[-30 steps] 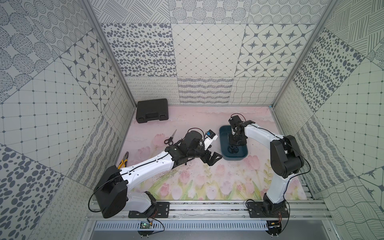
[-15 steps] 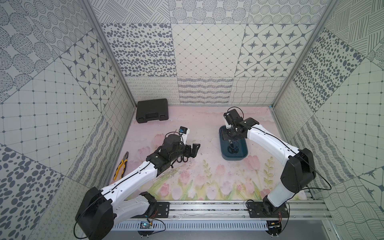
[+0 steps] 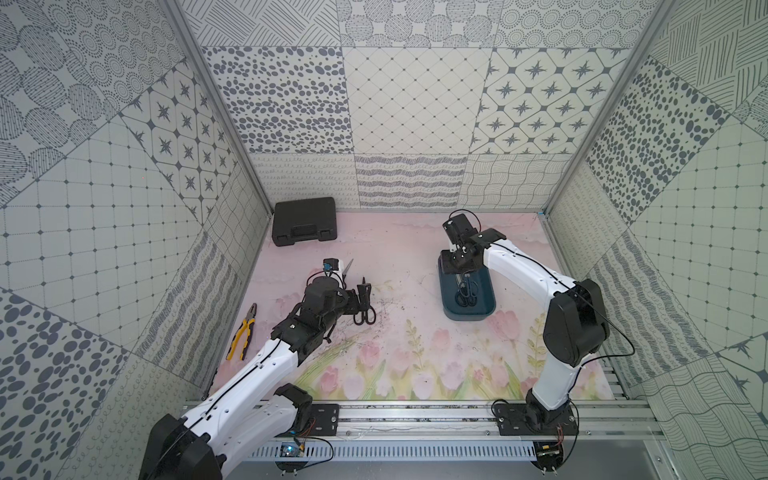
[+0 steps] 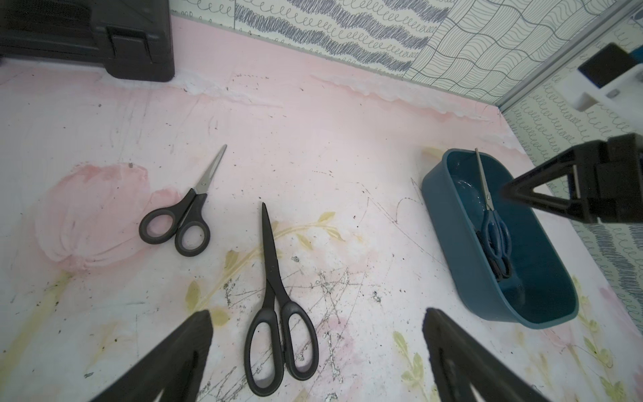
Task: Put the scissors into the storage box
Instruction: Adjust the scissors in the storage box, then pick up the scissors from the center of the board.
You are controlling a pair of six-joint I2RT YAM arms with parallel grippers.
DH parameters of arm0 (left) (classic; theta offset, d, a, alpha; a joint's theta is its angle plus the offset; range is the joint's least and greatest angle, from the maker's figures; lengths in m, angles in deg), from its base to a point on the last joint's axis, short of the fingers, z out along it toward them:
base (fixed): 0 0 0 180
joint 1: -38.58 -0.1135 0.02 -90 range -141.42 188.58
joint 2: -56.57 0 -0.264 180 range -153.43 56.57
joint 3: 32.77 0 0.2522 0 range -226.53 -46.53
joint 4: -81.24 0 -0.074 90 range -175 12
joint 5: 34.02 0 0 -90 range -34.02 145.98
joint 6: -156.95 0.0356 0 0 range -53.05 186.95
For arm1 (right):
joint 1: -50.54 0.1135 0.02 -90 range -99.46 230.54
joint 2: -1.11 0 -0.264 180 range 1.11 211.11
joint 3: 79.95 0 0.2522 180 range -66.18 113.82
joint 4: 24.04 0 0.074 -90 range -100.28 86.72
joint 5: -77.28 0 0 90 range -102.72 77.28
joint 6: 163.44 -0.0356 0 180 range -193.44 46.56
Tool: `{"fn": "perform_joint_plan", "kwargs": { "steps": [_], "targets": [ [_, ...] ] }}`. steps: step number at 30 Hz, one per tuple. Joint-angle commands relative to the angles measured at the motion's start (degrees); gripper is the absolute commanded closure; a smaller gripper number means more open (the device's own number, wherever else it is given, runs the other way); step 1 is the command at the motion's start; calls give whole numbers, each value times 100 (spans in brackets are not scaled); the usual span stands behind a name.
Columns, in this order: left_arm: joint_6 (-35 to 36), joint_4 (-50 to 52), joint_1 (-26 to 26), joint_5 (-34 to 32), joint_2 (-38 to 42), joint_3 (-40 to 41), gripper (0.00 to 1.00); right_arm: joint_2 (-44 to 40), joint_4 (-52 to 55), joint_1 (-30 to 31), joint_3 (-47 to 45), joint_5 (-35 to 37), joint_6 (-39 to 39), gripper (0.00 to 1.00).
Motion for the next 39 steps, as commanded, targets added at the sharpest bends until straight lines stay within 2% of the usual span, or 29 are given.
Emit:
{"fn": "perform_joint_plan", "kwargs": {
  "steps": [1,8,11,15,19,25,29,31,34,36,39],
  "targets": [
    [32,51,-37,243,-218,-144,0,239,212,-296,76,343,-74,51],
    [-49,-320,-38,610,-589,-193,1,1118,199,-456,446,-89,186,49],
    [-40,-326,-32,628,-614,-169,0,1386,211,-466,598,130,63,49],
    [-27,-427,-35,587,-550,-48,0,1640,265,-486,592,3,12,59],
    [54,-387,-33,563,-584,-83,0,1504,247,-352,359,-253,-2,67],
    [157,-360,-35,625,-925,-323,0,1011,347,9,70,-554,-132,67],
    [183,-436,-31,712,-1155,-442,0,786,602,168,123,-749,-180,71],
    [227,-499,-35,688,-1248,-498,1,599,603,127,88,-1089,-236,71],
    [325,-424,-39,641,-1329,-712,1,280,620,111,60,-1040,-292,62],
    [363,-253,-34,544,-1323,-902,1,60,741,128,84,-739,-294,52],
    [355,-128,-39,444,-1076,-973,1,-192,970,228,221,-73,-147,45]
  ]
}}
